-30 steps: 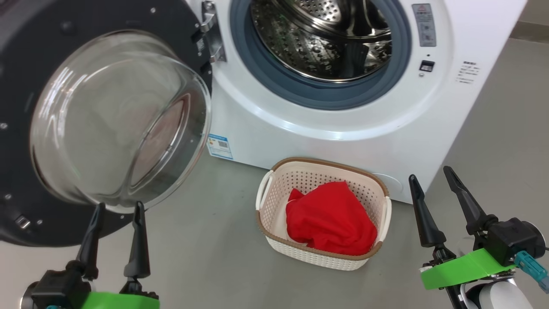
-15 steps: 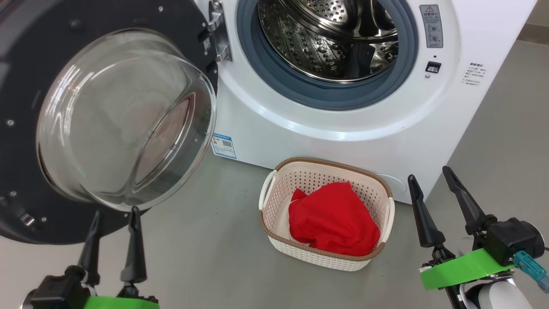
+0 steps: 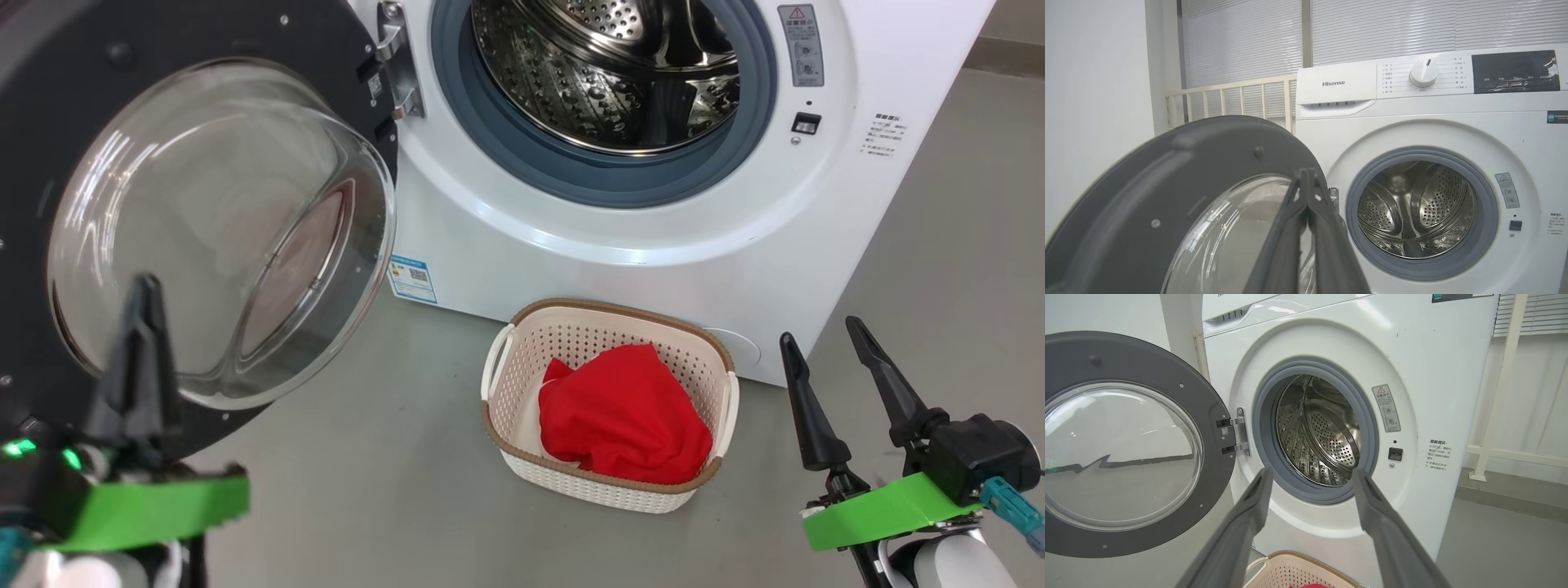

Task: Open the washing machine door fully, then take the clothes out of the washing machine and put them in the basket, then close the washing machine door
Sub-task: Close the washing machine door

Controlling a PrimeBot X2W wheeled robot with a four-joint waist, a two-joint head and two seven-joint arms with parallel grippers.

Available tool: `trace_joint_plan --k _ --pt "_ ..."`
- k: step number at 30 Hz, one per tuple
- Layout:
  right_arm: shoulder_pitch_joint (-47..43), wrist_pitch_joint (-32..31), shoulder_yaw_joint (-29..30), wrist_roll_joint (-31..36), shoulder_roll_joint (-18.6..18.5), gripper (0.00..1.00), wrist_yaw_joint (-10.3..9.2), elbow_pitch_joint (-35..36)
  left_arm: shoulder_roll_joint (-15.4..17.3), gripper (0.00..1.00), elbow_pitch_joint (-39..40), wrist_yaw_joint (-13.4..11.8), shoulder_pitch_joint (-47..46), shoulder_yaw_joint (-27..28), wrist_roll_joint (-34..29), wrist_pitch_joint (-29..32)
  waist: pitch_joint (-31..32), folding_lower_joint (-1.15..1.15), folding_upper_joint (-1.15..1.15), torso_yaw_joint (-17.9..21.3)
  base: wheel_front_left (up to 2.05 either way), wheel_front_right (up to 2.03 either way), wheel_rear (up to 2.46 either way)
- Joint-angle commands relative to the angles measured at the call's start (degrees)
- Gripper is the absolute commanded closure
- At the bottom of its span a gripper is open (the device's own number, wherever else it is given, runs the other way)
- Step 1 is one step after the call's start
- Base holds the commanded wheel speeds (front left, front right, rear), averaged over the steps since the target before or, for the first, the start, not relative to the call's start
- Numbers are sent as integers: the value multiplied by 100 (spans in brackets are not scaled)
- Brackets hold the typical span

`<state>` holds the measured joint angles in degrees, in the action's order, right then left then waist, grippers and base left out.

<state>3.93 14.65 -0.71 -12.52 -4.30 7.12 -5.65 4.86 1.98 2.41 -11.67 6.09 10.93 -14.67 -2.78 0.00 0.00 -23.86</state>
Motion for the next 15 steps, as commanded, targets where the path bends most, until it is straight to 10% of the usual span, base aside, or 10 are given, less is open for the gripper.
trace_joint_plan --k 1,15 --pt "178 35 -121 -5 -70 0 36 125 168 100 182 -42 -246 228 -63 -33 4 0 0 16 0 0 0" --pt "50 35 -94 -3 -104 0 36 69 1021 100 -445 -757 -2009 1317 3 139 97 0 0 206 0 0 0"
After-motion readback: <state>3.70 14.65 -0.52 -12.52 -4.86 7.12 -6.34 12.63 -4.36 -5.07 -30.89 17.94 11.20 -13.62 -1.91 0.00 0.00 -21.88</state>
